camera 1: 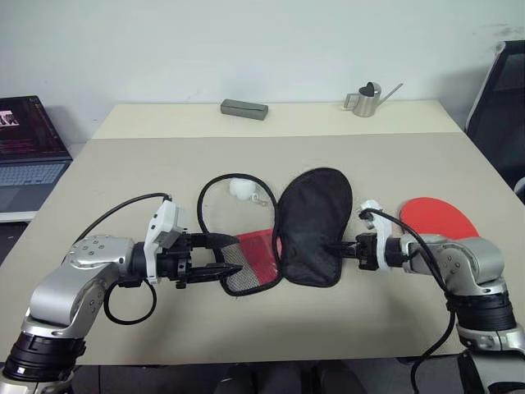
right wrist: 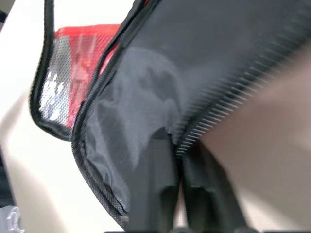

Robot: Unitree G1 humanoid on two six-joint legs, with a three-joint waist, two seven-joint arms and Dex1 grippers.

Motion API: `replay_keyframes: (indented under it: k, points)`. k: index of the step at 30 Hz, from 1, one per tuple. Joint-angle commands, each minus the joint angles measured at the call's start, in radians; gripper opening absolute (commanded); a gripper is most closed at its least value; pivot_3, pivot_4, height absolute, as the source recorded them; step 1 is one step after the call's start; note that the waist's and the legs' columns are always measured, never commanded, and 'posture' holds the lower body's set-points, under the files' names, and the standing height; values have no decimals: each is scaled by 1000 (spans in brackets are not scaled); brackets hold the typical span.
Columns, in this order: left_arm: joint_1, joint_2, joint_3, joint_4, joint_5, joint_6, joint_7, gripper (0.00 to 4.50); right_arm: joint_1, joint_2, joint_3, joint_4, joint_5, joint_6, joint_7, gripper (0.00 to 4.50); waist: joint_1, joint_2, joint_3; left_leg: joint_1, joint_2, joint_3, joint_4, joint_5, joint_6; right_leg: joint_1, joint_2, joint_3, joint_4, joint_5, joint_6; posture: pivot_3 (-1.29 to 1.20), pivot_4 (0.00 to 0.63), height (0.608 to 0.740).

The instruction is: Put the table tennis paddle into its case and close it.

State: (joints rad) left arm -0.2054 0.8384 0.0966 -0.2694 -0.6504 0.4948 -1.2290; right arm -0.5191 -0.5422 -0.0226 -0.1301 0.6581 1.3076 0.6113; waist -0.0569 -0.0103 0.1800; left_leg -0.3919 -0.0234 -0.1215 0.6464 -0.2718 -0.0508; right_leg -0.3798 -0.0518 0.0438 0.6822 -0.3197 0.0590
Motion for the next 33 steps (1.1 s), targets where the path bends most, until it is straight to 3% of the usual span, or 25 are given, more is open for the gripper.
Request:
replay_keyframes:
  k: [1, 13, 20, 24, 28, 33]
  points:
    - [-10, 6, 17, -15, 2, -15, 1, 2991, -30, -27, 10, 18, -8, -35, 34, 24, 0, 0, 0, 0, 0, 0, 0, 0, 0, 0, 0, 0, 0, 0, 0, 0, 150, 740]
    - [-17, -5, 1, -6, 18, -28, -5, 2991, -243, -130, 186, 324, -168, -213, 233, 24, 0, 0, 0, 0, 0, 2, 0, 0, 0, 0, 0, 0, 0, 0, 0, 0, 150, 740]
    - [-8, -8, 5, -13, 20, -29, 3, 2991, -309, -115, 233, 428, -230, -260, 310, 24, 0, 0, 0, 0, 0, 2, 0, 0, 0, 0, 0, 0, 0, 0, 0, 0, 150, 740]
    - [0, -7, 10, -20, 18, -28, 7, 2991, -300, -113, 232, 436, -252, -262, 310, 951, 0, 0, 0, -1, 0, 1, 0, 0, 0, 0, 0, 0, 0, 0, 0, 0, 150, 740]
    - [4, -6, 13, -22, 16, -27, 8, 2991, -307, -115, 217, 469, -300, -307, 281, 2322, 0, 0, 0, 0, 0, 0, 0, 0, 0, -1, 0, 0, 0, 0, 0, 0, 150, 740]
    - [-3, -8, 9, -19, 15, -27, 9, 2991, -346, -127, 182, 532, -358, -415, 245, 2322, 0, 0, 0, 0, 0, 1, 1, 0, 0, 0, -1, 0, 0, 0, 0, 0, 150, 740]
